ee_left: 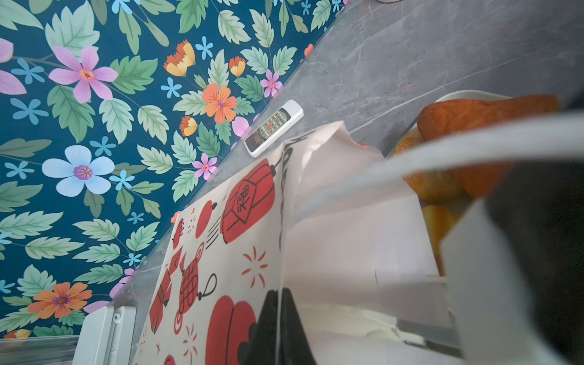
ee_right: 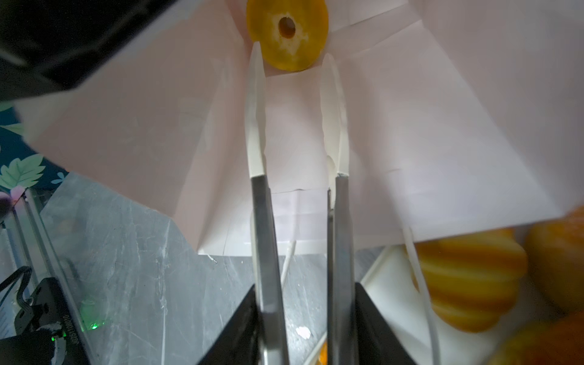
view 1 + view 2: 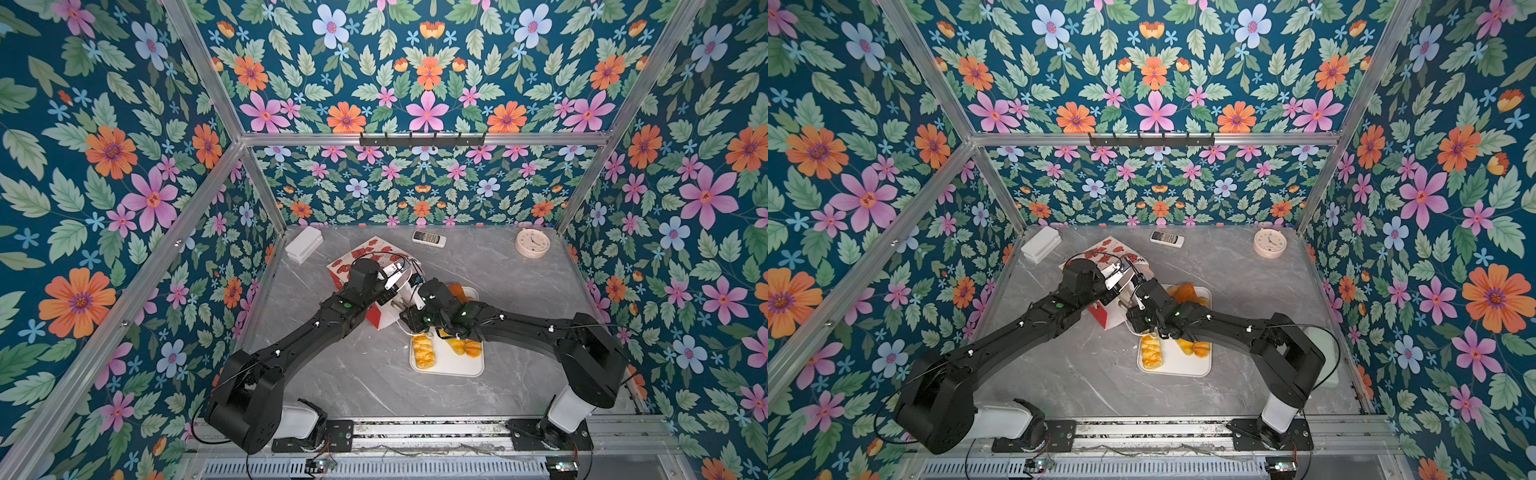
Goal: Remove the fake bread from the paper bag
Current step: 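Move the open right tongs into the paper bag toward the yellow ring bread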
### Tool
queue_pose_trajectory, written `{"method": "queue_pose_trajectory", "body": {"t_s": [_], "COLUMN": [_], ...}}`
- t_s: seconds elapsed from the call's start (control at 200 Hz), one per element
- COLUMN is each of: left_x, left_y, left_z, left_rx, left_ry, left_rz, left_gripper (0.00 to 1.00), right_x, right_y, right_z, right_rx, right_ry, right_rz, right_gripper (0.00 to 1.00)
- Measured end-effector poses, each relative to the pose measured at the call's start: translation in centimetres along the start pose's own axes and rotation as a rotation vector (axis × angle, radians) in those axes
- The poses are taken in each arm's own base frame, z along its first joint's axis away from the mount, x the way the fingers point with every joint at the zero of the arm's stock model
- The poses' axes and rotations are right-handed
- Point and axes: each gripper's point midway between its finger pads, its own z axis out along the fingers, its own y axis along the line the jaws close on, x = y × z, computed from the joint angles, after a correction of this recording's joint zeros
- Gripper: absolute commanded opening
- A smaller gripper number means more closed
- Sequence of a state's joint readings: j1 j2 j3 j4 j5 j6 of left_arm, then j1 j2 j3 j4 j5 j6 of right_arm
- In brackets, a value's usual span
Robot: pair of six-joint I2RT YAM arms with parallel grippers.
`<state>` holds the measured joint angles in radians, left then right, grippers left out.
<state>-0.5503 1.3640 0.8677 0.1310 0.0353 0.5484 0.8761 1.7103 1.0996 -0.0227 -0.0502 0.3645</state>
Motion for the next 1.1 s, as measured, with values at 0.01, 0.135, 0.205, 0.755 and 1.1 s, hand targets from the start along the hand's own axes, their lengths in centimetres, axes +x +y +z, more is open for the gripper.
{"method": "queue_pose_trajectory", "body": {"t_s": [0.01,0.135,0.205,0.755,1.1], "left_x": [0.0,0.0,0.0,0.2,0.3], "left_y": [0.0,0.0,0.1,0.0,0.5], "left_z": [0.0,-0.1,-0.1,-0.9,-1.0], "left_rx": [0.0,-0.002,-0.004,-0.005,-0.031], "left_ry": [0.0,-0.001,-0.002,-0.014,-0.01], "left_rz": [0.0,-0.001,-0.004,-0.014,-0.023], "left_gripper": [0.0,0.0,0.0,0.0,0.0], "right_x": [0.0,-0.9,-1.2,-1.9,-2.3], "right_y": [0.0,0.8,1.4,2.0,3.1], "right_z": [0.1,0.9,1.4,4.1,5.3], "right_rx": [0.0,-0.031,-0.055,-0.167,-0.22], "right_ry": [0.001,-0.004,0.002,0.064,0.11], "right_rz": [0.0,0.004,0.016,0.157,0.208], "right_gripper": [0.45,0.46,0.47,0.51,0.52]}}
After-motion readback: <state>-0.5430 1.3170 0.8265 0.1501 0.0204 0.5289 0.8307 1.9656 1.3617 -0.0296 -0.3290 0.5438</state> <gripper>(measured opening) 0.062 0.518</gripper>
